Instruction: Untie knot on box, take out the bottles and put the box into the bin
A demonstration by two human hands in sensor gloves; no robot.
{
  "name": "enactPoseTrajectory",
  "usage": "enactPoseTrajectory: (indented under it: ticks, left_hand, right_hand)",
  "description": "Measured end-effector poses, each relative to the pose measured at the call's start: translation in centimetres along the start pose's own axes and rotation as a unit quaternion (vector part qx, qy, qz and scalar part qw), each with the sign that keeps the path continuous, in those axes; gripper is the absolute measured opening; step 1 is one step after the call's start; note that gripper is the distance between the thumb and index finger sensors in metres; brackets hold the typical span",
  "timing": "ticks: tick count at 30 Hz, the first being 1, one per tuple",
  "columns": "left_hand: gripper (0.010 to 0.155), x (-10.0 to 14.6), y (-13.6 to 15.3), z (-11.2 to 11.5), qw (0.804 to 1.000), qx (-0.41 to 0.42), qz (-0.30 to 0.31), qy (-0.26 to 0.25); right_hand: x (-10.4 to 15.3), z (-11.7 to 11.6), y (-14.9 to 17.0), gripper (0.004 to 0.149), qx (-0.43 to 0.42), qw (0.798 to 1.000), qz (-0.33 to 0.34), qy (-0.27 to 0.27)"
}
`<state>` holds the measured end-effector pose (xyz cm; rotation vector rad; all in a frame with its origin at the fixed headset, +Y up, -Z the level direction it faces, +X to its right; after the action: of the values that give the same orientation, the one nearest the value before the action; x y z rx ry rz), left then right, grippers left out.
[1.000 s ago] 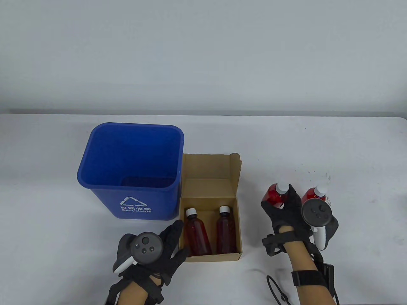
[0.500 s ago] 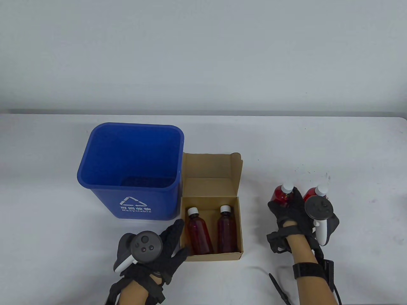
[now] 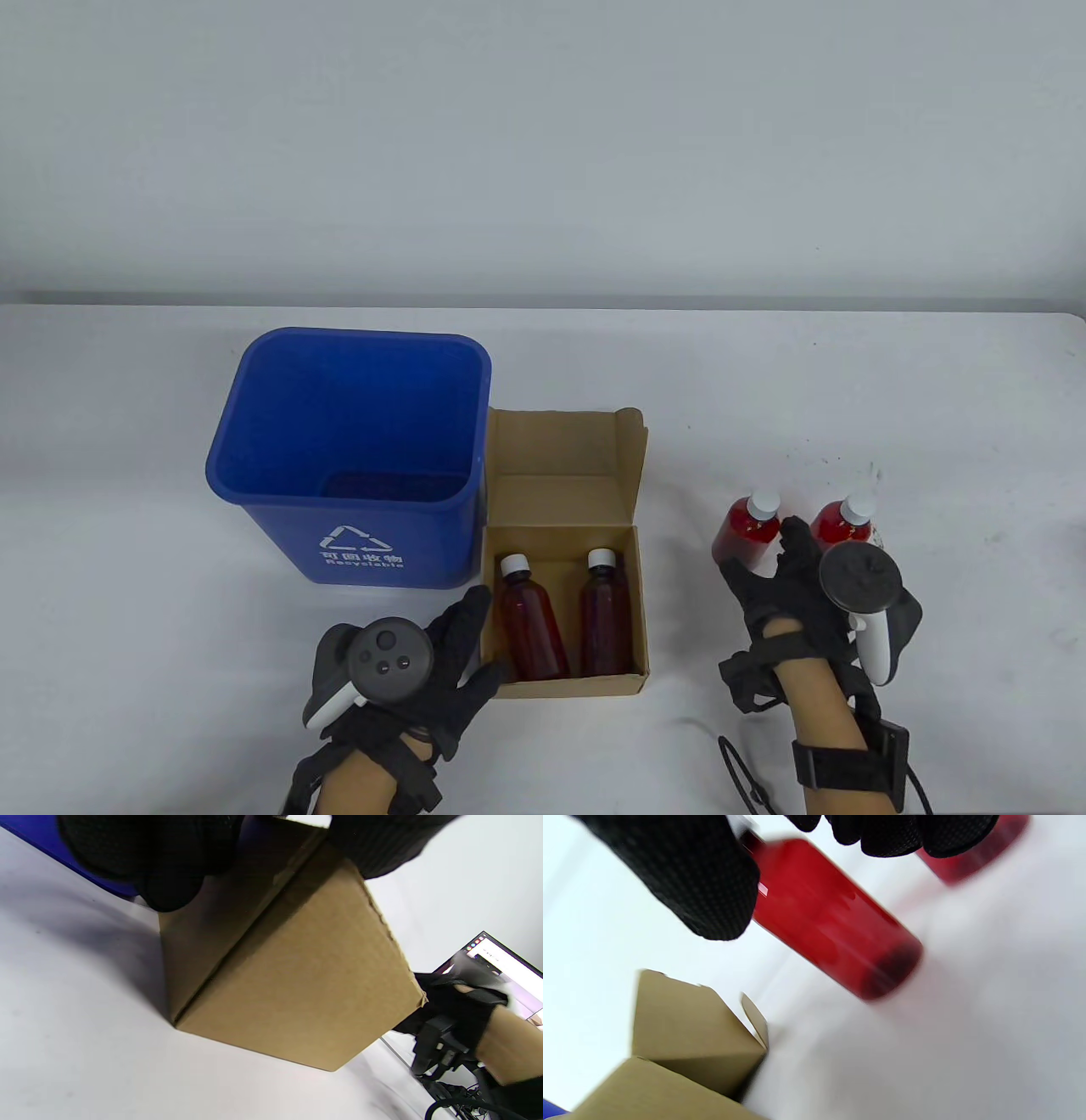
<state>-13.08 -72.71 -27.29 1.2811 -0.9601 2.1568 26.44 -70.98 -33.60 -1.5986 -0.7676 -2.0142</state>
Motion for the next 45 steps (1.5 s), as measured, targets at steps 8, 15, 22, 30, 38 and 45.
enactPoseTrajectory:
  ticks: [8, 15, 22, 30, 38, 45]
  left_hand:
    - [0.083, 0.0, 0.0, 0.0, 1.0, -0.007, 0.0, -0.002]
    - [0.083, 0.0, 0.0, 0.1, 1.0, -0.006, 0.001, -0.004]
    - [0.083, 0.1, 0.0, 0.1, 1.0, -0.01, 0.004, -0.012]
    - [0.083, 0.1, -0.1, 0.1, 1.0, -0.011, 0.005, -0.011]
    - [0.084, 0.1, -0.1, 0.2, 1.0, -0.012, 0.005, -0.01]
    - [0.084, 0.2, 0.0, 0.2, 1.0, -0.012, 0.004, -0.011]
  right_hand:
    - [5.2, -0.6, -12.0, 0.081, 0.162, 0.965, 0.192, 0.076]
    - [6.6, -9.6, -18.3, 0.078, 0.277, 0.933, 0.194, -0.122]
    - [5.0, -17.0, -17.7, 0.082, 0.343, 0.898, 0.106, -0.253]
    - [4.0, -21.8, -15.9, 0.086, 0.375, 0.866, 0.014, -0.331]
    - [3.1, -23.6, -15.1, 0.087, 0.428, 0.82, -0.043, -0.377]
    - [2.7, -24.7, -14.2, 0.089, 0.439, 0.793, -0.079, -0.415]
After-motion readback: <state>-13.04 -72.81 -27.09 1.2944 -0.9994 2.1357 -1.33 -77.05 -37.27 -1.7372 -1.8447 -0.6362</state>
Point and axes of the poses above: the tracker on the back of each hand, its own y axis roughly to the little-finger side, its own x axis roughly from the fingertips to the wrist, z = x × y, the point moved 5 cm from there along -x, roughly from the wrist to the fingertips, and after that the axes turned 2 degrees about x, right-handed, at the moved point
